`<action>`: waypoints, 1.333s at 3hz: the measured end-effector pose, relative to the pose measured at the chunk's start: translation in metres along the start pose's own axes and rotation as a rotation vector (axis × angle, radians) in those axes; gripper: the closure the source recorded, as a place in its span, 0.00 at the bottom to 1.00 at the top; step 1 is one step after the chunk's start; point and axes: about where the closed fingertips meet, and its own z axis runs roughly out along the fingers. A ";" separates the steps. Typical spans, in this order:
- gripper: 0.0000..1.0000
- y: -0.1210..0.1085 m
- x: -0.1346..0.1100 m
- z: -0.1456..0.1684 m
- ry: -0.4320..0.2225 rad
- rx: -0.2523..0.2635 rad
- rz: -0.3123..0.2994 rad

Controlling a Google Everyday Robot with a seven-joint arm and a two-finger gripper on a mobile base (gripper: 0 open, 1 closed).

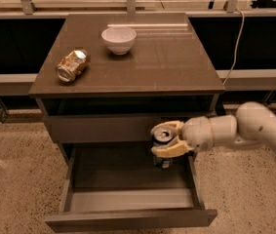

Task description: Place pepsi can into middle drawer

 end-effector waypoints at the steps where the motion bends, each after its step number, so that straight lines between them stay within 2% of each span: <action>1: 1.00 0.003 0.064 0.053 -0.131 -0.001 -0.007; 2: 1.00 0.012 0.147 0.103 -0.226 -0.009 0.001; 3: 1.00 0.011 0.145 0.103 -0.224 -0.009 -0.002; 4: 1.00 -0.013 0.157 0.111 -0.177 0.033 -0.036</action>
Offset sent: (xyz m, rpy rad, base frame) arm -0.0137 0.0729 -0.2549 0.2641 -0.0608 -0.0140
